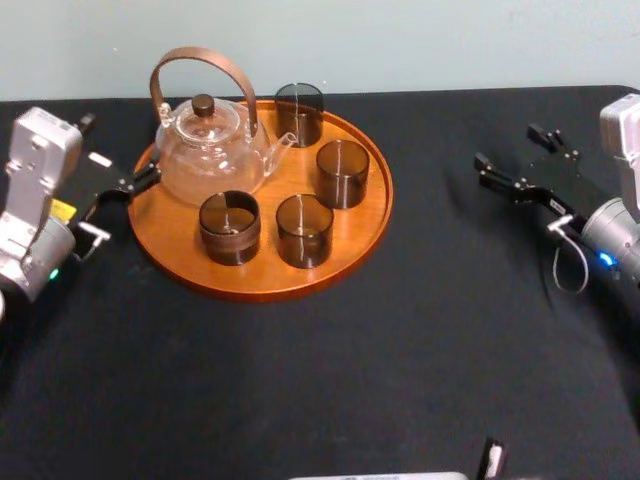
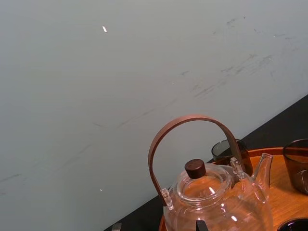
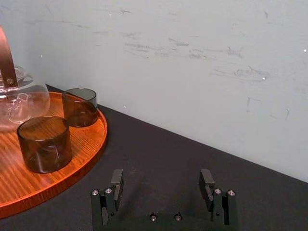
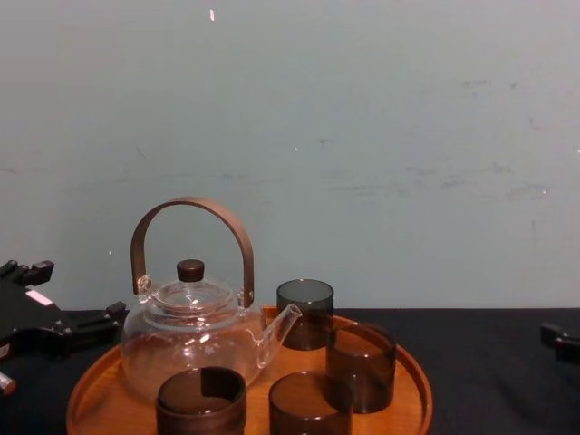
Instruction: Pick up the glass from the table and place it on the tray.
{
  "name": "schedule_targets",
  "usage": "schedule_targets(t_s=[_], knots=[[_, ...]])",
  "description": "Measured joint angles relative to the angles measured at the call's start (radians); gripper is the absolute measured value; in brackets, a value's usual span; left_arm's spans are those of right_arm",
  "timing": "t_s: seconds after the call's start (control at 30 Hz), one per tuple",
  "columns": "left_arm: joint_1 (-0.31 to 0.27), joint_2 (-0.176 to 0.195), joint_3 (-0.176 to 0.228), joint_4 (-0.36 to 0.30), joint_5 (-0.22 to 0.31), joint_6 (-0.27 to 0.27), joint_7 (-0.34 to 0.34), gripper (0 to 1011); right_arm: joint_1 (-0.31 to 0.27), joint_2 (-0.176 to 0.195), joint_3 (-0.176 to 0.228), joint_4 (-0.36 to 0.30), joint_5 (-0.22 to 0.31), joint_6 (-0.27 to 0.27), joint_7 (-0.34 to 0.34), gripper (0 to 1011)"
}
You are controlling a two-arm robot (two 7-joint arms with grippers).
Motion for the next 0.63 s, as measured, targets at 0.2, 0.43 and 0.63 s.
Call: schedule_targets(t_s=[0.2, 0.43, 0.63], knots=[[0.0, 0.0, 0.0, 0.0, 0.0, 0.0, 0.0, 1001, 0.0, 0.0, -0.002, -0.001, 0.0, 0.0, 0.002, 1002], [0.0, 0.0, 0.0, 0.0, 0.0, 0.0, 0.0, 1001, -0.001, 0.001, -0.003, -0.001, 0.0, 0.0, 0.003, 1002], [0.0, 0.0, 0.0, 0.0, 0.0, 0.0, 0.0, 1001, -0.002, 0.001, -0.004, -0.002, 0.0, 0.001, 0.004, 1002]])
